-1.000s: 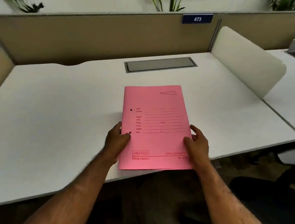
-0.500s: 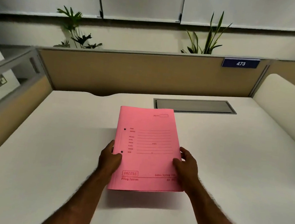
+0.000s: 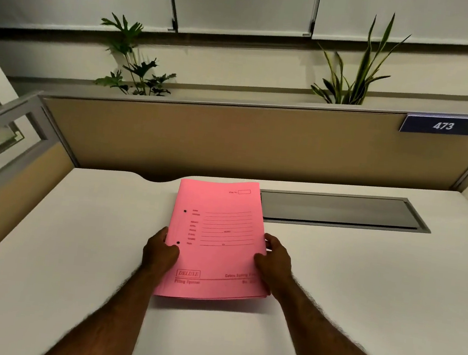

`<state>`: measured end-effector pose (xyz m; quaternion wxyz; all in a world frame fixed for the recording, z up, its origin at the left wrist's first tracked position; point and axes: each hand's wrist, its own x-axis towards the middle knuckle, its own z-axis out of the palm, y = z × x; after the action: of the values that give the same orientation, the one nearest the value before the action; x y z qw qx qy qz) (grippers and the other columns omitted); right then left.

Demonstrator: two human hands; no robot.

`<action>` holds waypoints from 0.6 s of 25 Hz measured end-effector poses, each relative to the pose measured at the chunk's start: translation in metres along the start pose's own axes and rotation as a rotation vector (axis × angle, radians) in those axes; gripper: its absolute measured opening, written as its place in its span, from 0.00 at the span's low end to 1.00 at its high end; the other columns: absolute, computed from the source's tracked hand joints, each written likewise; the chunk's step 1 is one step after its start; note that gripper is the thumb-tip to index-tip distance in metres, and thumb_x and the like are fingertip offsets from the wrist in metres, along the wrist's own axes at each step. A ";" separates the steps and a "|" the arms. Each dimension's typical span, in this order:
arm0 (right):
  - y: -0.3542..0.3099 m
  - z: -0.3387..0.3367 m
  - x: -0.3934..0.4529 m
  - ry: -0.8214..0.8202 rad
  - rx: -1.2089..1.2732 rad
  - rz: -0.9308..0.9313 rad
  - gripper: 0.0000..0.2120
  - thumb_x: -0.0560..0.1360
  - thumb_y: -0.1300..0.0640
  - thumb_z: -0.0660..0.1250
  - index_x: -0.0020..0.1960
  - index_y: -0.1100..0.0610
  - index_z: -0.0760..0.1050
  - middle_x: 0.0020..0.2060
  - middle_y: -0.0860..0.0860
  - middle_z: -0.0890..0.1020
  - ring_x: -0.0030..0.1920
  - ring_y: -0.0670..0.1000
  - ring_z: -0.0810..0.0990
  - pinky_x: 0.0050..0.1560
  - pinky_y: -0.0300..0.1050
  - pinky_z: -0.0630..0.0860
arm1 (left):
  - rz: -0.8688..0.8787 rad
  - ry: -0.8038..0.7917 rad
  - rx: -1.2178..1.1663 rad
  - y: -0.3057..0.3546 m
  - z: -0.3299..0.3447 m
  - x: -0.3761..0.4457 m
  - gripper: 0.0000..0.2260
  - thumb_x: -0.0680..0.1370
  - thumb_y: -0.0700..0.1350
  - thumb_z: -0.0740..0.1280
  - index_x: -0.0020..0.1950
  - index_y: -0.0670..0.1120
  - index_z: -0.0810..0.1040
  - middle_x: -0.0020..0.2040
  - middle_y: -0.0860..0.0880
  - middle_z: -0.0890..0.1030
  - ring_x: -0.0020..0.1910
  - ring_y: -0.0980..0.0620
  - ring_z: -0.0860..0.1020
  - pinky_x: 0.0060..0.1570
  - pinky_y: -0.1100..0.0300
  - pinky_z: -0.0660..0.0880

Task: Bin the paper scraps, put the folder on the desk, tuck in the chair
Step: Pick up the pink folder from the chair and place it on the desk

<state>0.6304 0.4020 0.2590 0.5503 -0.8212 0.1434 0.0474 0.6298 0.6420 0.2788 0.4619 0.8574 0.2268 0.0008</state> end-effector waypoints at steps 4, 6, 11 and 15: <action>-0.002 0.020 0.036 -0.046 0.009 0.023 0.27 0.73 0.68 0.64 0.70 0.55 0.67 0.63 0.55 0.78 0.56 0.56 0.80 0.56 0.50 0.79 | -0.004 0.025 0.069 -0.002 0.007 0.041 0.17 0.75 0.34 0.63 0.63 0.42 0.75 0.57 0.41 0.81 0.53 0.39 0.78 0.56 0.43 0.77; 0.001 0.029 0.049 -0.072 -0.009 0.043 0.26 0.73 0.67 0.65 0.70 0.56 0.67 0.62 0.55 0.79 0.58 0.57 0.80 0.58 0.54 0.79 | -0.003 0.028 0.113 -0.006 0.010 0.057 0.16 0.75 0.34 0.63 0.62 0.43 0.76 0.57 0.41 0.81 0.52 0.40 0.78 0.55 0.44 0.77; 0.006 0.040 0.065 -0.069 -0.083 0.032 0.24 0.72 0.63 0.70 0.67 0.58 0.70 0.60 0.55 0.80 0.56 0.57 0.80 0.55 0.50 0.78 | 0.023 0.026 0.183 -0.014 0.016 0.078 0.14 0.74 0.34 0.63 0.59 0.43 0.76 0.56 0.41 0.81 0.49 0.41 0.78 0.52 0.47 0.78; 0.007 0.042 0.070 -0.046 -0.221 0.019 0.24 0.71 0.56 0.73 0.65 0.59 0.72 0.60 0.57 0.78 0.56 0.57 0.80 0.58 0.50 0.79 | 0.040 0.041 0.235 -0.015 0.020 0.082 0.21 0.74 0.35 0.64 0.68 0.40 0.72 0.62 0.39 0.78 0.57 0.38 0.77 0.58 0.46 0.75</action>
<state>0.6987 0.4251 0.2194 0.4590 -0.8742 0.1324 0.0872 0.7019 0.6652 0.2389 0.3534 0.9098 0.2176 0.0008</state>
